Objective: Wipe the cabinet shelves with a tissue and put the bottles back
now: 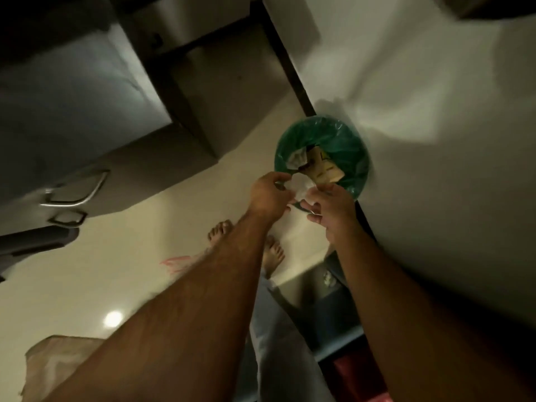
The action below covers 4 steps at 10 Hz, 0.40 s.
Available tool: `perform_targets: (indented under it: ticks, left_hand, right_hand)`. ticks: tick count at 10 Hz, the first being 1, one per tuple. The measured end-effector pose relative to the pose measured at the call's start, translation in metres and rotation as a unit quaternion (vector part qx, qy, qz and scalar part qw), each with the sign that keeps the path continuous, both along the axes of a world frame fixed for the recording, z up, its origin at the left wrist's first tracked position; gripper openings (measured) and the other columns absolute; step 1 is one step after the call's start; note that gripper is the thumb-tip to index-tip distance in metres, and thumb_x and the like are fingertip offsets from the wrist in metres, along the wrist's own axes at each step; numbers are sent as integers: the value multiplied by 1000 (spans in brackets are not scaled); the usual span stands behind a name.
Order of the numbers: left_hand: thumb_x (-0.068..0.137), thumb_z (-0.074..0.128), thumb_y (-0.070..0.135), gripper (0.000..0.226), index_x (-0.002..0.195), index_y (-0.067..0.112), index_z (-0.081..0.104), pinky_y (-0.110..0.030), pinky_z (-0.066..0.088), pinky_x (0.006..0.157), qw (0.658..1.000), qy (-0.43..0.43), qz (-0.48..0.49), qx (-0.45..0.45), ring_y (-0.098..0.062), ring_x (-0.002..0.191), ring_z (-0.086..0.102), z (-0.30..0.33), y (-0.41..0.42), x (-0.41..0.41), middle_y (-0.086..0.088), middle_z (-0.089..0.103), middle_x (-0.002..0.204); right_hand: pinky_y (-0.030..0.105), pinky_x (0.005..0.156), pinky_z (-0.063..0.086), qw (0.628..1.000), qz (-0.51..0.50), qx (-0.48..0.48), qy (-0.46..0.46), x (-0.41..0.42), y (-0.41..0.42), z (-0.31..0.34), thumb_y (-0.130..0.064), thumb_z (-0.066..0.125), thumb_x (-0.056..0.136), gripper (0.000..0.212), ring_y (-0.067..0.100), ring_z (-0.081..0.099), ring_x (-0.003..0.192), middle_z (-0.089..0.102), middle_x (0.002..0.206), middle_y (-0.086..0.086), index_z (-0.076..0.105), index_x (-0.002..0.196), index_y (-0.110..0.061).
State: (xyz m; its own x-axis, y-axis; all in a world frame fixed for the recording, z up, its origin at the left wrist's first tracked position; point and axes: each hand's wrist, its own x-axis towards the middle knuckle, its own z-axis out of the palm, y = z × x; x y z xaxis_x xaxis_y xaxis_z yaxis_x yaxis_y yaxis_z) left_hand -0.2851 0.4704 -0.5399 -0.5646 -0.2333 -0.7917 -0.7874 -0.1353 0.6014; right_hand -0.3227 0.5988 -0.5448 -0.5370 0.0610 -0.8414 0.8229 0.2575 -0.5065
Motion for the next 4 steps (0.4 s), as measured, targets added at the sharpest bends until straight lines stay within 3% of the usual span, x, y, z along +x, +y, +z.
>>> perform_targets:
  ticks: [2,3,4]
  left_hand:
    - [88,62,0,39,126,8,59,-45,58,85,1000,14,5,-2,-30,99,66,-90,18,-42,-13,64,118]
    - [88,61,-2,47,133,8,54,-46,53,95,1000,17,3,24,-30,110,62,-119,22,-55,-15,62,126]
    - [88,60,-5,48,133,8,53,-46,49,101,999,19,-6,34,-29,118,57,-133,23,-56,-12,59,130]
  right_hand:
    - [23,51,54,998,-28,45,15,-35,9,-94,-12,66,90,14,9,71,70,72,88,5,60,102,-15]
    - [24,56,55,997,-51,52,27,-50,13,-123,-12,66,91,19,15,72,81,72,99,10,59,108,-13]
    - [30,62,56,994,-61,76,39,-58,15,-142,-15,70,88,40,24,68,96,67,113,11,55,125,-10]
